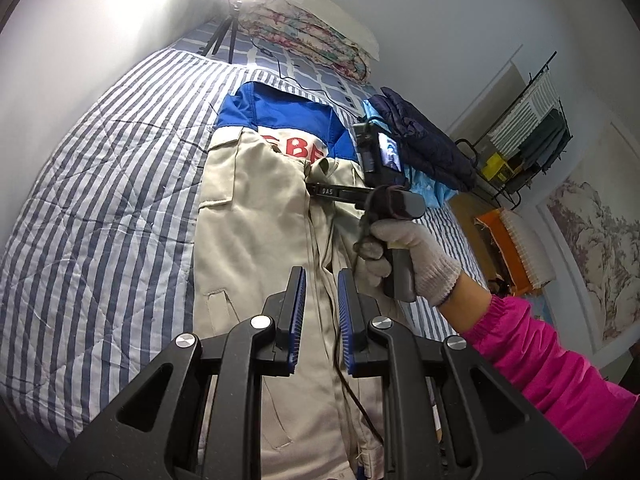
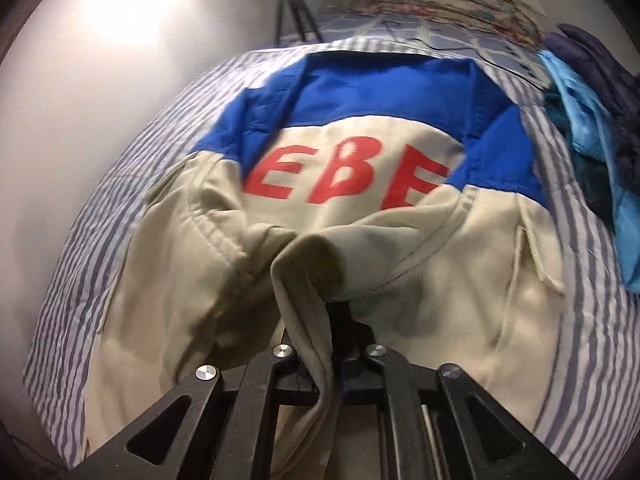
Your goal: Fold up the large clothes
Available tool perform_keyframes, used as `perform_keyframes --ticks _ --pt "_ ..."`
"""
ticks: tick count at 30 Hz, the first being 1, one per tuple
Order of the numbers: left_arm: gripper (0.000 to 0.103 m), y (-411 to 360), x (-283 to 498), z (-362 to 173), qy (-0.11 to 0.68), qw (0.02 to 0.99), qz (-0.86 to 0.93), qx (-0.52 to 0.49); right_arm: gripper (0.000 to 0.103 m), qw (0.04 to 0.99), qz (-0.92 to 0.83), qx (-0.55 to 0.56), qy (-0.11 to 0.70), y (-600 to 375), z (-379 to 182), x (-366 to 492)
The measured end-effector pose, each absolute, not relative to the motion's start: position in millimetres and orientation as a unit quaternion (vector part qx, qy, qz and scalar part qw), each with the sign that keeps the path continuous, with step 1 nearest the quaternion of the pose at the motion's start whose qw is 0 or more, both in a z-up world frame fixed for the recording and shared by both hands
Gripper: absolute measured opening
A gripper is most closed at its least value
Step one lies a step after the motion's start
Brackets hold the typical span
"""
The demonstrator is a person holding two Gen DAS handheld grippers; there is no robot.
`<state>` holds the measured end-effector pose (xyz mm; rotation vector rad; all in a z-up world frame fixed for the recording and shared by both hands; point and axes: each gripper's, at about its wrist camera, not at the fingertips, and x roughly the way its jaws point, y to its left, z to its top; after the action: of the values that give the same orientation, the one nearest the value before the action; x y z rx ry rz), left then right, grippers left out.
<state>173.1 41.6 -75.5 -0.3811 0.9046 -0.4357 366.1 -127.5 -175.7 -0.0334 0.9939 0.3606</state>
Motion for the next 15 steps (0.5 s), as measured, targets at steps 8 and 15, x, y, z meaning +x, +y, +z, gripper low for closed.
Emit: perform_keyframes --ticks 8,15 --pt "0.014 43 166 -69 0.421 0.861 -0.211 -0.191 0.033 0.854 0.297 0.146 0.402 -185 -129 334" --pt "0.014 44 164 -68 0.420 0.862 -0.209 -0.190 0.018 0.875 0.190 0.096 0.435 -188 -148 342"
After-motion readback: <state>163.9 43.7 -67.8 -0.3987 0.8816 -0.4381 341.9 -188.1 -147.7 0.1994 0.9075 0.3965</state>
